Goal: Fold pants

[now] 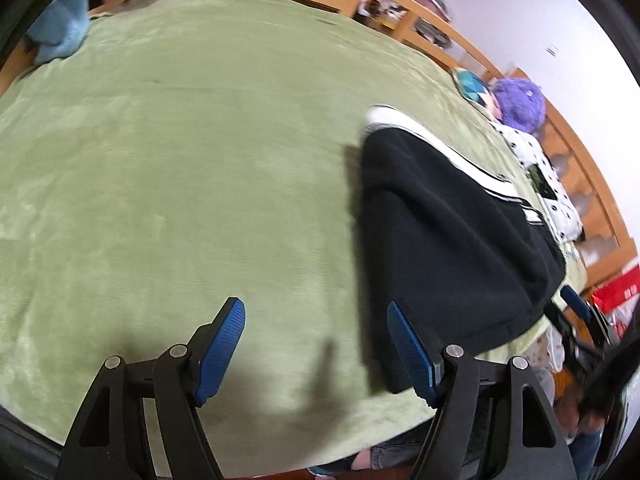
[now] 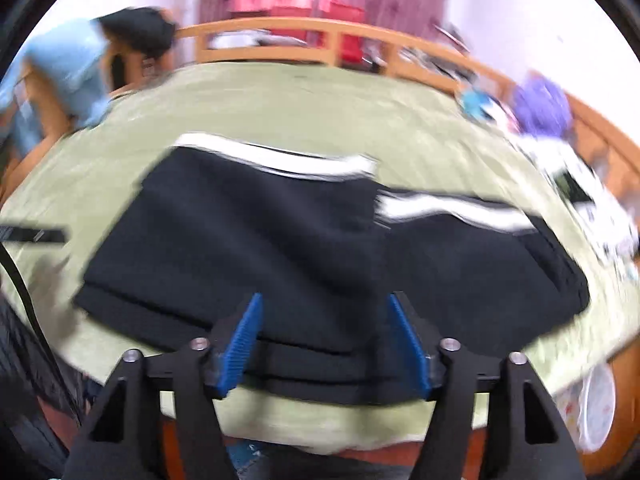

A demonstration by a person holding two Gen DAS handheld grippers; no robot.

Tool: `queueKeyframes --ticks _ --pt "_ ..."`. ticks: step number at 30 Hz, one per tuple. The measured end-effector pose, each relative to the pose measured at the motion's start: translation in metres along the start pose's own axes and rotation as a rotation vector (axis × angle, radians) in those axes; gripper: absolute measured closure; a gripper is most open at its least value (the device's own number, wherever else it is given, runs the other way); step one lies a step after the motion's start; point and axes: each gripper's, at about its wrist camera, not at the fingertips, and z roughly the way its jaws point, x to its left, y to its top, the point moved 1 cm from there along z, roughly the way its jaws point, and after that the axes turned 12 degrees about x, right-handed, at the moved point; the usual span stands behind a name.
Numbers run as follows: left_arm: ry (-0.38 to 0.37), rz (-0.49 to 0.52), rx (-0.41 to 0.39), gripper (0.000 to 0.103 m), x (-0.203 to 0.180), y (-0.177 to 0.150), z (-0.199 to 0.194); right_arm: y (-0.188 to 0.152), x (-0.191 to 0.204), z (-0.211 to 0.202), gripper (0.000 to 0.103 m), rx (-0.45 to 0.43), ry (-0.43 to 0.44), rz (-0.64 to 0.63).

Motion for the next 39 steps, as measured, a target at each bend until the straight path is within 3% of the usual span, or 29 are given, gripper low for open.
queueKeyframes --ticks 4,7,10,13,15,18,20,22,25,27,29,32,34,39 --pt "-0.136 -0.013 0.022 0.032 0.009 -0.001 0.004 0.003 0.038 0.01 0.038 0.02 0.037 -0.034" --pt "-0.185 0.029 0.051 0.033 -0.006 -0.006 0.018 0.004 0.029 0.017 0.038 0.06 0.016 0.04" --pt "-0.198 0.071 0.091 0.033 -0.028 -0.011 0.039 -0.006 -0.01 0.003 0.039 0.059 -0.003 0.153" --pt "-0.192 0.093 0.125 0.033 -0.045 -0.012 0.06 -0.017 -0.065 -0.021 0.038 0.024 -0.092 0.257" --pt "-0.205 0.091 0.112 0.033 -0.051 -0.013 0.067 -0.027 -0.108 -0.035 0.033 0.006 -0.136 0.346" --pt "-0.269 0.035 0.101 0.033 -0.055 -0.012 0.077 -0.047 -0.173 -0.035 0.029 0.012 -0.128 0.501" --pt "-0.265 -0.009 0.1 0.033 -0.057 -0.01 0.084 -0.058 -0.208 -0.027 0.029 0.018 -0.108 0.59" --pt "-0.251 -0.031 0.087 0.033 -0.064 -0.008 0.087 -0.064 -0.227 -0.014 0.029 0.019 -0.023 0.648" --pt "-0.228 -0.047 0.08 0.05 -0.071 -0.003 0.087 -0.051 -0.21 0.002 0.03 0.027 0.085 0.561" --pt "-0.239 -0.055 0.085 0.071 -0.072 -0.001 0.084 -0.042 -0.182 0.006 0.03 0.022 0.072 0.448" --pt "-0.248 -0.045 0.075 0.079 -0.071 0.002 0.075 -0.033 -0.156 0.019 0.03 0.041 0.025 0.342" --pt "-0.259 -0.032 0.048 0.081 -0.08 0.009 0.055 -0.034 -0.157 0.036 0.03 0.091 0.012 0.358" --pt "-0.262 -0.009 0.023 0.082 -0.089 0.015 0.04 -0.04 -0.177 0.042 0.032 0.109 0.039 0.439" --pt "-0.228 0.049 -0.011 0.082 -0.112 0.03 0.017 -0.066 -0.24 0.045 0.032 0.121 0.0 0.624"
